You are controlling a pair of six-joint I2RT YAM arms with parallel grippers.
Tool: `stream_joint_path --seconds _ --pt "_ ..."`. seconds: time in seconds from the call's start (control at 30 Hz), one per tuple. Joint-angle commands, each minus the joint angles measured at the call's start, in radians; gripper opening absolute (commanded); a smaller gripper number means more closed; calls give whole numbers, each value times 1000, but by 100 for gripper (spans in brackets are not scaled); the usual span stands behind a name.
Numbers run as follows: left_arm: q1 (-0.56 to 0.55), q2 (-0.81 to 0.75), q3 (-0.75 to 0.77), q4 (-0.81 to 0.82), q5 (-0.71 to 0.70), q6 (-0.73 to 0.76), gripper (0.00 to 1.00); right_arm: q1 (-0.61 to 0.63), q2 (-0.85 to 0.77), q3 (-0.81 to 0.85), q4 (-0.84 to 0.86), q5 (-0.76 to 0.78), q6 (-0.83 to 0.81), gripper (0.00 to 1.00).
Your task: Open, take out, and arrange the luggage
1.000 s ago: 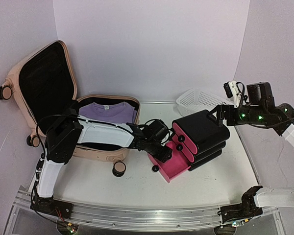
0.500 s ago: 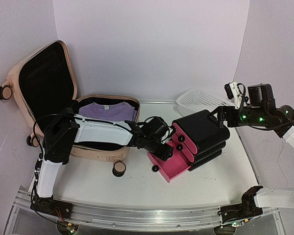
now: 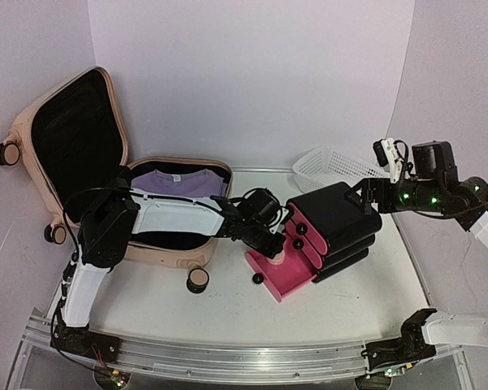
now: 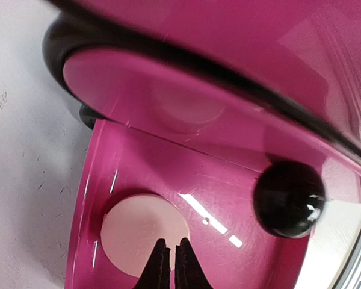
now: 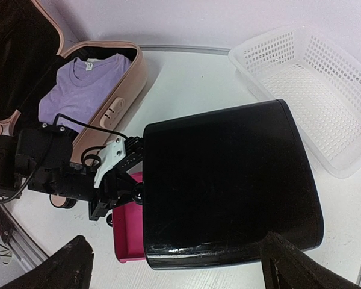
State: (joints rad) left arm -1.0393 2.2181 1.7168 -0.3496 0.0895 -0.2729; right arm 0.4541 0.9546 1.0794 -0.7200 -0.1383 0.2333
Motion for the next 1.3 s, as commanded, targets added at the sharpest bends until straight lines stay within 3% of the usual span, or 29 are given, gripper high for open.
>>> stream_joint_path --seconds 0.0,0.27,0.47,0.53,0.7,0.8,1.0,1.13,1.2,1.27 --pt "9 52 56 22 40 -14 4 -2 -23 5 53 -6 3 98" --pt "13 154 15 21 -3 -50 0 -1 -7 10 60 -14 7 98" --pt "5 65 -52 12 -49 -12 1 -2 -3 5 60 2 9 98" --pt "5 1 -58 9 -23 6 9 -1 4 1 61 5 18 98" --pt "5 -160 22 -38 98 36 51 -1 56 -2 42 8 16 98" --pt "5 -229 38 -73 145 7 68 -1 125 28 0 29 -4 98" --pt "6 -288 -132 -59 192 -88 79 -2 300 186 -161 174 4 98" --pt "4 -334 -331 79 224 -174 89 -27 434 330 -248 175 -18 98" --pt "3 -350 -401 152 218 -214 89 -63 499 403 -281 135 -8 98" --pt "-2 -339 -425 164 199 -222 82 -110 554 468 -298 77 6 98"
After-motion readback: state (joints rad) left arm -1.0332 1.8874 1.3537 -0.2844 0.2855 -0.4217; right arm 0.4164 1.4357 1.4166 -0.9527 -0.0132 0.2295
